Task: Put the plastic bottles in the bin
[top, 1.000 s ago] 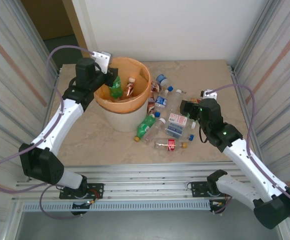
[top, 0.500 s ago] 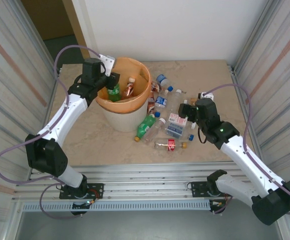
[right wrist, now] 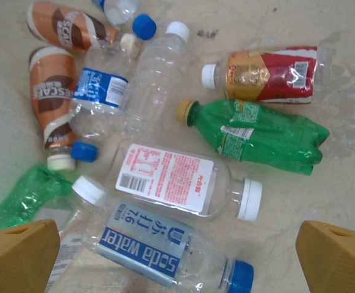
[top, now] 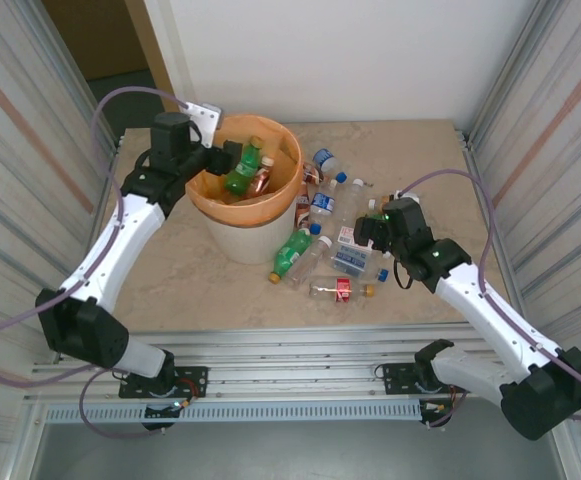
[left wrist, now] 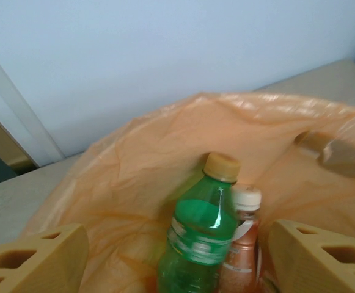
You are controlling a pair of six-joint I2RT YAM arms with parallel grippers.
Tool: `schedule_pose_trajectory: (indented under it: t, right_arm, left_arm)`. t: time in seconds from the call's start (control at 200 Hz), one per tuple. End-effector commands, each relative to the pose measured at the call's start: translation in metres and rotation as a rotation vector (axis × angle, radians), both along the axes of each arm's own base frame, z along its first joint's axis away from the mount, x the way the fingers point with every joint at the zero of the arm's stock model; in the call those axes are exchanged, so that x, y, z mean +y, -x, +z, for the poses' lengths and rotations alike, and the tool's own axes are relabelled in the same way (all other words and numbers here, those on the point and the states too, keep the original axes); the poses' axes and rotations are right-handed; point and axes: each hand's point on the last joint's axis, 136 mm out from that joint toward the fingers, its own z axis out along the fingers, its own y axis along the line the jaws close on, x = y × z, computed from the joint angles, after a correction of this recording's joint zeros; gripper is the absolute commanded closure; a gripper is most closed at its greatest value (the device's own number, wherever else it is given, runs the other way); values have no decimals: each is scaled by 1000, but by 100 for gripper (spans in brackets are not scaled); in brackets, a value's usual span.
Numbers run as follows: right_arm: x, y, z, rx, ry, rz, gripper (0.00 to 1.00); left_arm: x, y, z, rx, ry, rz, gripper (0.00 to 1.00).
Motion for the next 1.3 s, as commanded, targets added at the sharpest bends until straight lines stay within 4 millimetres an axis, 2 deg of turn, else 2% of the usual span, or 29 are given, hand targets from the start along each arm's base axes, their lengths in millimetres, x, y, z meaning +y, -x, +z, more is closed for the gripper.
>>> schedule_pose_trajectory:
  t: [0.0,0.125,0.266,0.411,0.556,0.766,0.947,1.092,1.297]
  right_arm:
    - [-8,6,-8,54,18,-36,2]
    - [-10,5,-10,73,25,-52,2]
    - [-2,6,-17,107,14,-2,0]
    - [16,17,-26,161,-7,115,3]
    - [30,37,-34,211,40,209,3]
    - [56,69,-43,263,206,388,3]
    - [76,86,-67,327,365,517,3]
    - [88,91,-83,357,481,582,4]
    - [97,87,-97,366,570,614,5]
  left_arm:
    - [1,26,39,-78,101,-25,18]
    - [0,47,56,-125,175,-54,11]
    - [5,69,65,-156,240,-58,4]
    - [18,88,62,-171,281,-13,1]
    - [36,101,56,-206,316,67,1]
    - [51,111,51,-241,345,128,1]
    - [53,115,53,-254,358,132,1]
    - [54,116,50,-247,356,139,1]
    - [56,118,51,-253,356,148,1]
